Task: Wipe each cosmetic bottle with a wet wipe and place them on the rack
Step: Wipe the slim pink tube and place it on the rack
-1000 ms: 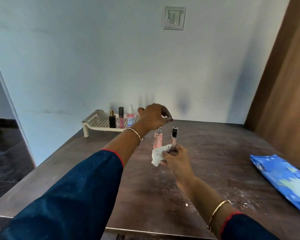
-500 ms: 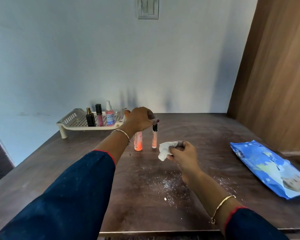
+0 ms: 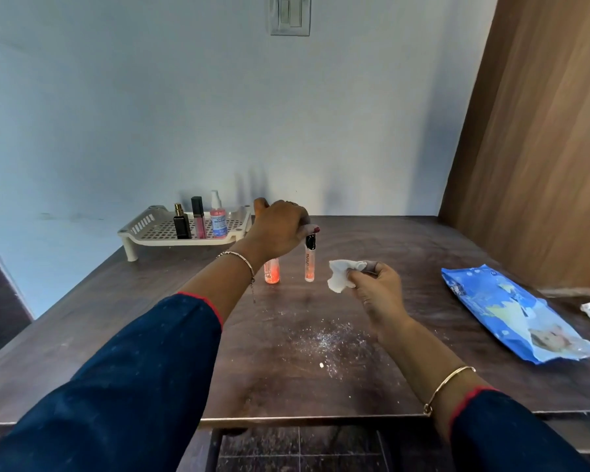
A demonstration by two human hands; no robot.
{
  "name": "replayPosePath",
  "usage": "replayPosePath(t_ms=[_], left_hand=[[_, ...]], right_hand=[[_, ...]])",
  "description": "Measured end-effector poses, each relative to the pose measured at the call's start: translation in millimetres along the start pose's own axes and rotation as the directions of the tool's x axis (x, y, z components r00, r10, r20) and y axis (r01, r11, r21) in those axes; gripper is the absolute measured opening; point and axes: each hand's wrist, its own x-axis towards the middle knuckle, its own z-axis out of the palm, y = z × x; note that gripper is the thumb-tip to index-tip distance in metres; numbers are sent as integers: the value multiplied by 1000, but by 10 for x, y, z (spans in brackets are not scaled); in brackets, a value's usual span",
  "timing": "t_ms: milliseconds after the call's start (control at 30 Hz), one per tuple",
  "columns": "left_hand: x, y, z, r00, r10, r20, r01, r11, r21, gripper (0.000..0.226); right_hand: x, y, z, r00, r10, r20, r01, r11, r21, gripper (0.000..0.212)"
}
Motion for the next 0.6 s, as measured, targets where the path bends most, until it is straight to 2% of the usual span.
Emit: replayPosePath(t_ms=[133, 333, 467, 600], left_hand=[[-254, 83, -157, 997, 76, 7, -75, 995, -72, 31], [-659, 158, -258, 987, 114, 112, -98, 986, -135, 32], [-779, 169, -286, 987, 120, 104, -100, 978, -183, 28], [-819, 149, -292, 992, 88, 95, -52, 943, -329, 16]], right_hand=[[-103, -13, -54, 998, 52, -36, -50, 998, 49, 15], [-331, 55, -57, 993, 111, -32, -106, 985, 134, 18], [-414, 73, -52, 993, 121, -2, -121, 988, 99, 18], [-463, 53, -27, 994, 99, 48, -102, 992, 68, 18]])
